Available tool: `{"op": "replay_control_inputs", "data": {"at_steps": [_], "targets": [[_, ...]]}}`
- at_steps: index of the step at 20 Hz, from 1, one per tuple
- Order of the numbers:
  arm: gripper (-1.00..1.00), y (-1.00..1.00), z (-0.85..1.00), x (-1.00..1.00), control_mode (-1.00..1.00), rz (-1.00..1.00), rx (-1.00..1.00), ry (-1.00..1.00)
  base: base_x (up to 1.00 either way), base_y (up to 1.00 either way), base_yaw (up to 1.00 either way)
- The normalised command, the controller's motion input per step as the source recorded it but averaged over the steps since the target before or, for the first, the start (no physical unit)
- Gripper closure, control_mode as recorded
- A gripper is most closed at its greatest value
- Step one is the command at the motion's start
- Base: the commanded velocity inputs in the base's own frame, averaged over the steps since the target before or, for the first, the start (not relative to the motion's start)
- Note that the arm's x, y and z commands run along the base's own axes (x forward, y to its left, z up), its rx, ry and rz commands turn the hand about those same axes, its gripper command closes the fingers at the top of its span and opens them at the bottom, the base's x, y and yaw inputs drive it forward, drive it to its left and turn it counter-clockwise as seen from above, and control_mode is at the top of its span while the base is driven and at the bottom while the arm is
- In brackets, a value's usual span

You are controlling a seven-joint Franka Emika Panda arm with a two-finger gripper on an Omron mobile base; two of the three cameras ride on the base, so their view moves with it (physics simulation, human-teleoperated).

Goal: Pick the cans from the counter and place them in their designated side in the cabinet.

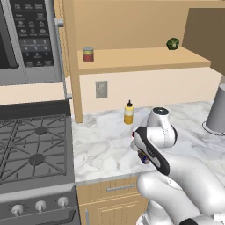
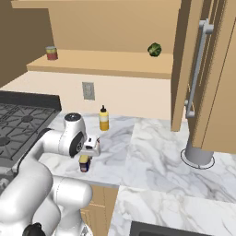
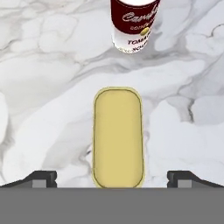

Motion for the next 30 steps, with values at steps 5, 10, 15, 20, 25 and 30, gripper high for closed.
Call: {"op": "replay_control_inputs", "data": {"at_steps": [5, 10, 15, 20, 25, 30], "targets": [[-1.00, 0.00, -0.15, 0.13, -1.00, 0.00, 0.00, 0.00, 0.00, 0.00, 0.00], [-1.00, 0.00, -0.15, 0.13, -1.00, 0.00, 0.00, 0.00, 0.00, 0.00, 0.00], [-1.00, 0.00, -0.19, 0.06, -1.00, 0.00, 0.00, 0.00, 0.00, 0.00, 0.00], [-1.00, 0.00, -0.21, 0.04, -1.00, 0.00, 0.00, 0.01, 0.00, 0.00, 0.00], [-1.00, 0.00, -0.22, 0.04, -1.00, 0.00, 0.00, 0.01, 0.00, 0.00, 0.00], [1.00, 0.03, -0.22, 0.02, -1.00, 0.00, 0.00, 0.01, 0.00, 0.00, 0.00]]}}
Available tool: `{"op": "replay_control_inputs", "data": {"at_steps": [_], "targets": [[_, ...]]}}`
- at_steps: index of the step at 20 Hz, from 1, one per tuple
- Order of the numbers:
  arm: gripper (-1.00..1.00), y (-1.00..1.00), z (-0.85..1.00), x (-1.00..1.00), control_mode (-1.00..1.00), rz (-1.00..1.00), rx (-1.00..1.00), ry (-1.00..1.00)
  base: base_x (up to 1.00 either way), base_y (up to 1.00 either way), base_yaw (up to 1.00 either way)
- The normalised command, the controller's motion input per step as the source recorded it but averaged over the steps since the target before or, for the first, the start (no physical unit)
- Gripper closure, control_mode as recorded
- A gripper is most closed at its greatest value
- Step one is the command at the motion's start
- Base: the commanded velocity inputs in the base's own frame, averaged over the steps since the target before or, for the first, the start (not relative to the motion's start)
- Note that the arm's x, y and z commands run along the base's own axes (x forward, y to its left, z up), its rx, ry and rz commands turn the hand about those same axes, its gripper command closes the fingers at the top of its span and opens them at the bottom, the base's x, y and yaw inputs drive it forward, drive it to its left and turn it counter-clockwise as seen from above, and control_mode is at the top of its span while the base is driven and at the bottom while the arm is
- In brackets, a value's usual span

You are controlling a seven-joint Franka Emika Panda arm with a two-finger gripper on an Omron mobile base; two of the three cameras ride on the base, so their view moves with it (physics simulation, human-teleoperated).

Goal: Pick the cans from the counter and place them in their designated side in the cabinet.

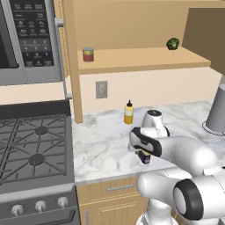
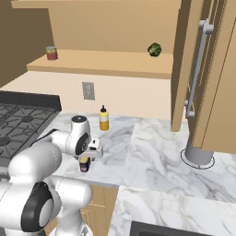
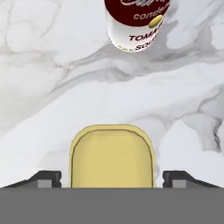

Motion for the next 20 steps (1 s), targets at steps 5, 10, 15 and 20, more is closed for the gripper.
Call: {"op": "replay_control_inputs", "data": {"at_steps": [5, 10, 15, 20], "targets": [[1.00, 0.02, -0.09, 0.00, -1.00, 0.00, 0.00, 0.00, 0.00, 0.00, 0.00], [1.00, 0.00, 0.00, -0.02, -1.00, 0.00, 0.00, 0.00, 0.00, 0.00, 0.00], [1.00, 0.00, 0.02, -0.02, -1.00, 0.00, 0.00, 0.00, 0.00, 0.00, 0.00], [1.00, -0.04, 0.10, -0.09, -1.00, 0.00, 0.00, 0.00, 0.00, 0.00, 0.00]]}}
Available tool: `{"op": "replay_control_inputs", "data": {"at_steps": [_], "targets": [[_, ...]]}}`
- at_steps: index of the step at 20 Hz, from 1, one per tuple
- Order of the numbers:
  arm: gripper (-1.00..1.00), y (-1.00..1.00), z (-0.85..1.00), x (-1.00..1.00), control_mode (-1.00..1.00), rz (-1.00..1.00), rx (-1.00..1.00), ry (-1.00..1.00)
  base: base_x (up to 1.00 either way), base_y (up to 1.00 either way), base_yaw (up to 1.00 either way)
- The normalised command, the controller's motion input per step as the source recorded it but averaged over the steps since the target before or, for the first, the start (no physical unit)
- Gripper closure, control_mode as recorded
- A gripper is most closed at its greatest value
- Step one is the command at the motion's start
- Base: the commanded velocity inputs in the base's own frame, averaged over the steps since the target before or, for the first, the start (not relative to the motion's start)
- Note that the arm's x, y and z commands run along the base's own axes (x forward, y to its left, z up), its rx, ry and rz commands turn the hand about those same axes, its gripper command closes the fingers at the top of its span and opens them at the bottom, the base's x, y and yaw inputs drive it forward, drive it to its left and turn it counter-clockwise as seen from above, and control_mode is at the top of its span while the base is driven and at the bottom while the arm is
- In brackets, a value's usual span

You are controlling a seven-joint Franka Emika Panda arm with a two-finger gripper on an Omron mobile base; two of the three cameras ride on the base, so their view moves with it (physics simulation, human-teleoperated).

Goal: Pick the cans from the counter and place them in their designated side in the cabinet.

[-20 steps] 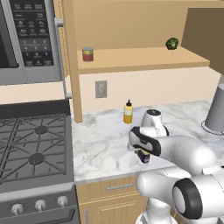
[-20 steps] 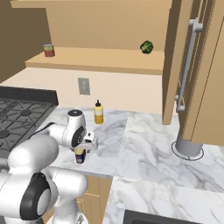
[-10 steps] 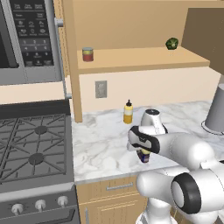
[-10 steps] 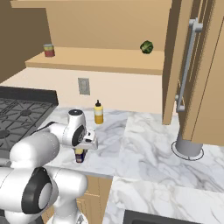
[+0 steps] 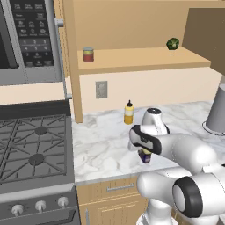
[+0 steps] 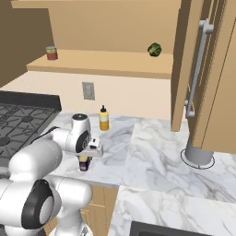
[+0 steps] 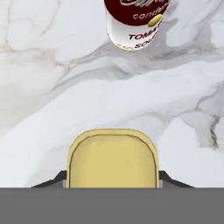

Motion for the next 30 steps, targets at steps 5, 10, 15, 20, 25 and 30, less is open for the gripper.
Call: {"op": "replay_control_inputs", "data": {"at_steps": [5, 10, 15, 20, 25, 30], "targets": [[1.00, -0.03, 0.19, -0.11, -1.00, 0.00, 0.00, 0.00, 0.00, 0.00, 0.00], [1.00, -0.02, 0.24, -0.10, -1.00, 0.00, -0.01, 0.00, 0.00, 0.00, 0.00], [1.00, 0.00, 0.27, -0.07, -1.00, 0.01, -0.02, 0.00, 0.00, 0.00, 0.00], [1.00, 0.00, 0.24, -0.08, -1.00, 0.01, -0.01, 0.00, 0.00, 0.00, 0.00], [1.00, -0.01, 0.17, -0.18, -1.00, 0.01, 0.00, 0.00, 0.00, 0.00, 0.00], [1.00, -0.01, 0.19, -0.20, -1.00, 0.01, 0.00, 0.00, 0.00, 0.00, 0.00]]}}
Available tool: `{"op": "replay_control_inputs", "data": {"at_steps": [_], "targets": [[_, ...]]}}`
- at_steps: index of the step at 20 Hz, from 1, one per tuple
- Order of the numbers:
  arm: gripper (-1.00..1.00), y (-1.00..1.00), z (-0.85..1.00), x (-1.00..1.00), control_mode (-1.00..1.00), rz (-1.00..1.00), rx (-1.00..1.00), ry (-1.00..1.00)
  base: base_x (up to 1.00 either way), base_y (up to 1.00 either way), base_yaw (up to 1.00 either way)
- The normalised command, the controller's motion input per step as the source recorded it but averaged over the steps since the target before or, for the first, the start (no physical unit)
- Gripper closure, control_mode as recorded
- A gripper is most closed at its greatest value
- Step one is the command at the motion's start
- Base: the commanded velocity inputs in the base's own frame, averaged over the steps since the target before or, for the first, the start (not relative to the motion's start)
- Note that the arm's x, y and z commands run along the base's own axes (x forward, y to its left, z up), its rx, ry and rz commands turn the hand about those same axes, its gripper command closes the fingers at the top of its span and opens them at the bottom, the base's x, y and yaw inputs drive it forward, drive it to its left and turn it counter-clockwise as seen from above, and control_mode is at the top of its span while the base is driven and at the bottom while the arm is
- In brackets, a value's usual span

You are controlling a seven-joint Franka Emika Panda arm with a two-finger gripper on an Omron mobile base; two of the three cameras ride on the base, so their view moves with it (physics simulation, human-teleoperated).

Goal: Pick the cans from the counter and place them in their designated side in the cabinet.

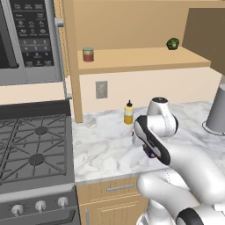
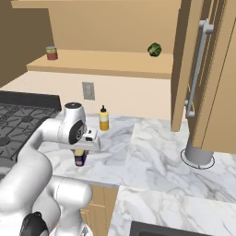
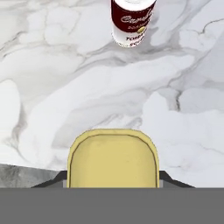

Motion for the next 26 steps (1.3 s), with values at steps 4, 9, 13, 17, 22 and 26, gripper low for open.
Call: {"op": "replay_control_inputs", "data": {"at_steps": [4, 9, 13, 17, 22, 26], "targets": [[1.00, 0.00, 0.22, -0.17, -1.00, 0.01, 0.00, -0.01, 0.00, 0.00, 0.00], [1.00, 0.00, 0.24, -0.16, -1.00, 0.01, 0.00, -0.03, 0.00, 0.00, 0.00], [1.00, 0.00, 0.23, -0.19, -1.00, 0.02, 0.00, -0.07, 0.00, 0.00, 0.00], [1.00, 0.00, 0.22, -0.20, -1.00, 0.02, 0.00, -0.09, 0.00, 0.00, 0.00], [1.00, 0.00, 0.23, -0.13, -1.00, 0.03, 0.00, -0.08, 0.00, 0.00, 0.00], [1.00, 0.00, 0.23, -0.10, -1.00, 0.03, 0.00, -0.10, 0.00, 0.00, 0.00]]}}
